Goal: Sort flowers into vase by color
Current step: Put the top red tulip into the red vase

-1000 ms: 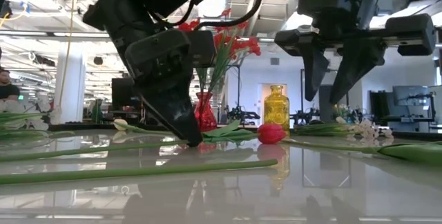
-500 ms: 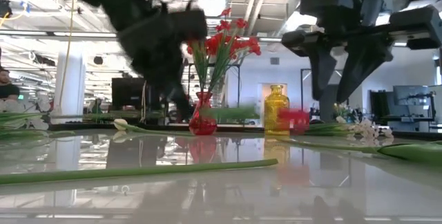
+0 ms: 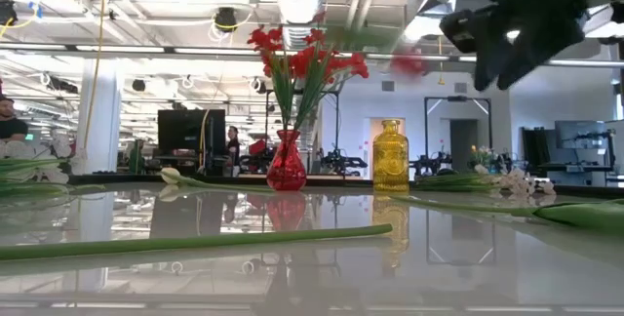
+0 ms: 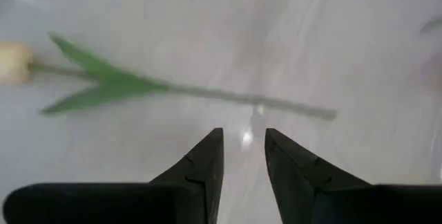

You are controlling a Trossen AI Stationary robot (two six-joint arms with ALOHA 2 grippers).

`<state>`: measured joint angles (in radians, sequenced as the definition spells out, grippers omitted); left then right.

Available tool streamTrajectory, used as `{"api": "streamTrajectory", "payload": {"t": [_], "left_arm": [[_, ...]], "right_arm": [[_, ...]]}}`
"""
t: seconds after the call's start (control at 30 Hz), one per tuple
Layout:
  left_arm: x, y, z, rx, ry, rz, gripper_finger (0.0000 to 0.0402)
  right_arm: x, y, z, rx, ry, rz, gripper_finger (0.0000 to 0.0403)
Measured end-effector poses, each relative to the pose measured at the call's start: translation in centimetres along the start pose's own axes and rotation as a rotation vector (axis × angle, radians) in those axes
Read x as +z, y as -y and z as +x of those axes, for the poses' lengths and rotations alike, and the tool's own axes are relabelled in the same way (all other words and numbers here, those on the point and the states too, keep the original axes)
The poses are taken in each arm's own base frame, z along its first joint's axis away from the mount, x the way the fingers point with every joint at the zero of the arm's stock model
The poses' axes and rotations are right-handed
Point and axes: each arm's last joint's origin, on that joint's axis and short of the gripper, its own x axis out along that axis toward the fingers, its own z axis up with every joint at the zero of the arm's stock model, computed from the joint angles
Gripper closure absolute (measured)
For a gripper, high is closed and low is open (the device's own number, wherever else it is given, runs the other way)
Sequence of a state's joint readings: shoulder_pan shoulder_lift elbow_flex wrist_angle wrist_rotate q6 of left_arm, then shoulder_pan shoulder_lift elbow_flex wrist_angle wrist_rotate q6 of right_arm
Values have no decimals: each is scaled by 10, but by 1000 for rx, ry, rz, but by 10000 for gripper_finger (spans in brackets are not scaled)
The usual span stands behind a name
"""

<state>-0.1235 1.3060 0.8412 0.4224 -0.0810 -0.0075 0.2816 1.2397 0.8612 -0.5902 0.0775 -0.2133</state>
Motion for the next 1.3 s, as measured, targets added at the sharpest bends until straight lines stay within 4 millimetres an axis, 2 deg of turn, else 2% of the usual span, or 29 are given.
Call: {"api": "streamTrajectory", "payload": {"t": [0.07, 0.13, 0.2, 0.27, 0.37, 0.47, 0.63, 0.73, 0.83, 1.1, 1.3], "left_arm": [[-5, -5, -4, -70, 156, -10, 401], [-13, -12, -7, -67, 275, -38, 401], [-22, -21, -11, -45, 329, -76, 401], [-30, -29, -12, -25, 309, -127, 401], [-43, -39, -10, 2, 182, -221, 401], [-59, -45, -7, 48, -37, -288, 401], [-79, -45, -7, 161, -444, -330, 401], [-86, -41, -13, 226, -602, -339, 392], [-95, -32, -18, 243, -699, -349, 367], [-131, -15, 4, 230, -775, -334, 271], [-150, -13, 23, 204, -838, -384, 245]], "right_arm": [[-4, 3, -1, -43, 145, -17, 283], [-6, 5, 0, -91, 287, -29, 289], [-8, 7, 0, -121, 362, -30, 291], [-10, 8, -2, -129, 375, -27, 292], [-11, 9, -3, -121, 373, 27, 292], [-11, 9, -2, -112, 374, 70, 292], [-11, 9, 2, -106, 366, 86, 292], [-10, 9, 4, -105, 359, 86, 292], [-10, 9, 7, -104, 352, 85, 292], [-7, 9, 20, -103, 341, 87, 292], [-9, 8, 32, -92, 291, 93, 292]]}}
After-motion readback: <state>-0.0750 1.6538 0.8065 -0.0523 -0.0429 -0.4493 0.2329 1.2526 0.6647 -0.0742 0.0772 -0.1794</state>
